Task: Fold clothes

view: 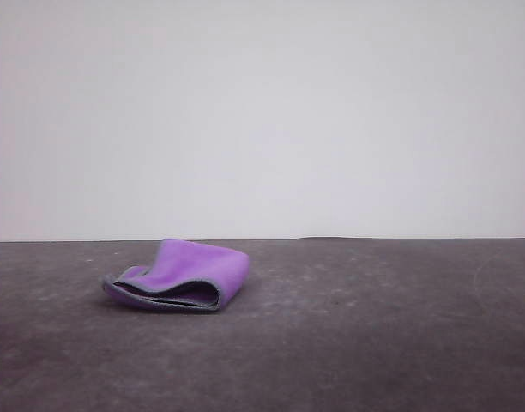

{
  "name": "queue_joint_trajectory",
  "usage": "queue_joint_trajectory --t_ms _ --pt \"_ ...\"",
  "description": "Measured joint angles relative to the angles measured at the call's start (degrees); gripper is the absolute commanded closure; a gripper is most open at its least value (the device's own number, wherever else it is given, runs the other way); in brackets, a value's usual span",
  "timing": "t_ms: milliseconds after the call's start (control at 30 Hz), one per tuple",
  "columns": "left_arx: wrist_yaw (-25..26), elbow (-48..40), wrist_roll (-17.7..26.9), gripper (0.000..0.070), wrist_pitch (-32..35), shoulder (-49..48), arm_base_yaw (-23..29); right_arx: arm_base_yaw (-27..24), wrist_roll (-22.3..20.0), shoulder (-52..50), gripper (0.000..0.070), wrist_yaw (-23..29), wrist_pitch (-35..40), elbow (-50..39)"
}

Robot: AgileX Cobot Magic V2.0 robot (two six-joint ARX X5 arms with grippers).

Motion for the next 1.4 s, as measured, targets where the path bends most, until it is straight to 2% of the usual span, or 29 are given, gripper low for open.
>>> queue_joint_trajectory --t_ms 1400 --pt "0.00 0.00 0.00 0.0684 0.00 0.00 0.00 0.00 0.00 0.00 0.0688 -0.02 0.04 0.00"
